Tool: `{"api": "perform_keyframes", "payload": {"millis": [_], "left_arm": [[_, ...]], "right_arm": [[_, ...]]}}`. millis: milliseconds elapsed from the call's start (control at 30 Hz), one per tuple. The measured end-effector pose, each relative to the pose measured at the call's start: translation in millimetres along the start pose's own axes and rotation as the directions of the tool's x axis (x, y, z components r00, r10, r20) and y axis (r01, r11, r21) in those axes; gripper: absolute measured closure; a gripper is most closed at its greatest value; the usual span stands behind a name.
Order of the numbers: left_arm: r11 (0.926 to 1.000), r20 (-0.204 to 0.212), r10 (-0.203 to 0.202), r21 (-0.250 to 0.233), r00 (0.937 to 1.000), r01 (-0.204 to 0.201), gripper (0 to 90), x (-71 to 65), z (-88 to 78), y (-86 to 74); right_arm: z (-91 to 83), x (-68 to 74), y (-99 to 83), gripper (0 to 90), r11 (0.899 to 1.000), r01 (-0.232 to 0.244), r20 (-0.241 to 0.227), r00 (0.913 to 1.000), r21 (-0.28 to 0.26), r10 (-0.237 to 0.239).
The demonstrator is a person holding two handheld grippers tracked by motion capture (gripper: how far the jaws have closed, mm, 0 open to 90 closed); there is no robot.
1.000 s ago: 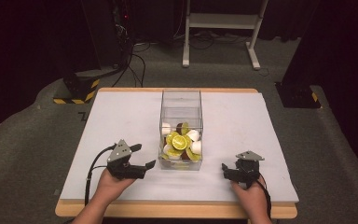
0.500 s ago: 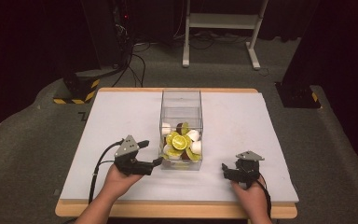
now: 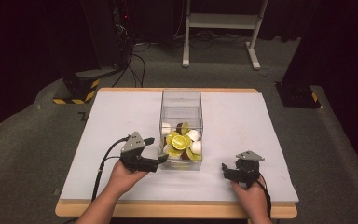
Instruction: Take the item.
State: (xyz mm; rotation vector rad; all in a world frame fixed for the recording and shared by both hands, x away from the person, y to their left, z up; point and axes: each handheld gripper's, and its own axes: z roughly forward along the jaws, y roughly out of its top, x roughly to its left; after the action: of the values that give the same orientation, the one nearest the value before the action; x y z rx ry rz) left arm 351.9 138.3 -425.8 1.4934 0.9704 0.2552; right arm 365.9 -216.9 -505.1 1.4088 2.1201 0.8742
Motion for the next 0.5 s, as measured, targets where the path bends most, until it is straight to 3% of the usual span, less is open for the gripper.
{"api": "perform_keyframes", "payload": {"millis": [500], "left_arm": [[0.9997,0.028,0.01,0.023,0.9996,-0.01,15.7,-6.8,18.1,6.5]], "right_arm": [[0.0,0.0,0.0,14.7,1.0,-0.001,-0.001,1.0,0.0,0.001]]}}
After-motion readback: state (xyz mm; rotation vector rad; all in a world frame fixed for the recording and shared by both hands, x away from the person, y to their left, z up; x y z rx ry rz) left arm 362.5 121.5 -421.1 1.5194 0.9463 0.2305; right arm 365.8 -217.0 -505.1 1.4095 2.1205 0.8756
